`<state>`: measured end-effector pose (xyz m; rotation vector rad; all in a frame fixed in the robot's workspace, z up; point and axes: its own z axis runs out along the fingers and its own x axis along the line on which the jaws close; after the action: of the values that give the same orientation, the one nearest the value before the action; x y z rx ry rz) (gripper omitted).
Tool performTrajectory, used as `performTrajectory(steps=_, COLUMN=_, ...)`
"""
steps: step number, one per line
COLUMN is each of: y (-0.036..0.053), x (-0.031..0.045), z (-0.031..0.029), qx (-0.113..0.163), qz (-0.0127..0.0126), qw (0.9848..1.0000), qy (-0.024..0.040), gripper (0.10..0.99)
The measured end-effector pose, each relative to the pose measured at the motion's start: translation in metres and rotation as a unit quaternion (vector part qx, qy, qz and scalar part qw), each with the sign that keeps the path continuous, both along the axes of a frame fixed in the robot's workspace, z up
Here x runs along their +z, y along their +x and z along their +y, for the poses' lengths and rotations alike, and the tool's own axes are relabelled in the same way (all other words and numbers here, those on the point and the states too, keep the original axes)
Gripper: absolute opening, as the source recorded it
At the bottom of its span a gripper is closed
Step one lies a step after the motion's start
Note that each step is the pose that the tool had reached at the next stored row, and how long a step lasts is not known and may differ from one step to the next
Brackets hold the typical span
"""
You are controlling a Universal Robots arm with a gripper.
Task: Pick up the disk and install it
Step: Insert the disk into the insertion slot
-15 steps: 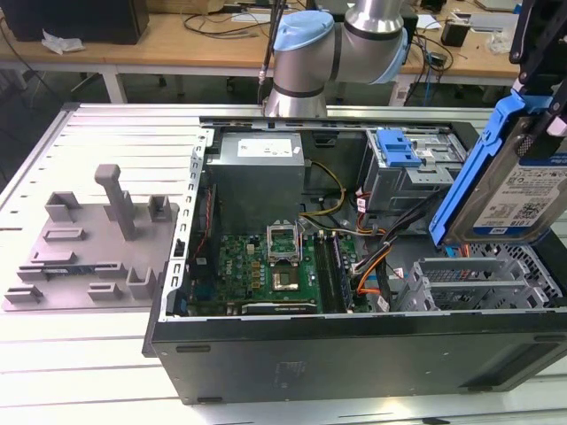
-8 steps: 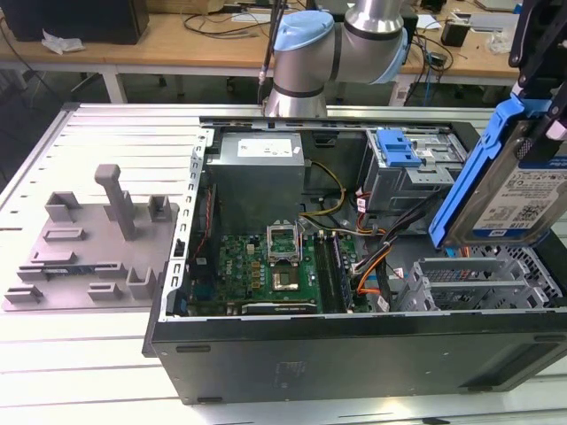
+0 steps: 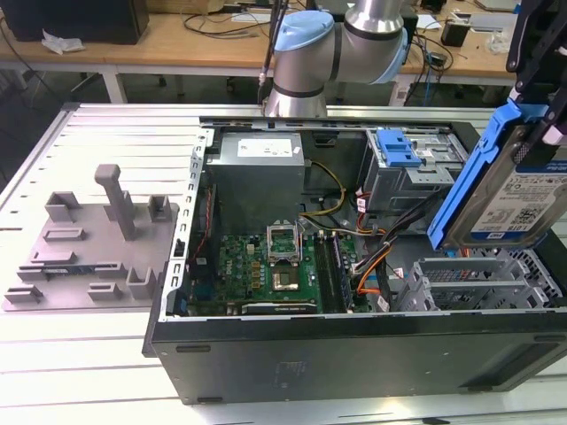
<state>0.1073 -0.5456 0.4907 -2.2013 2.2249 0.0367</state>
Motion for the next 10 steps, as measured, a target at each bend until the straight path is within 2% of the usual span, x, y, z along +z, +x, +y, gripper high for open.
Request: performTrajectory(steps=10, y=0.001, x=-0.0064, z=0.0, qx=0.0, qz=0.0, qw=1.0, qy=0.0, gripper=0.365)
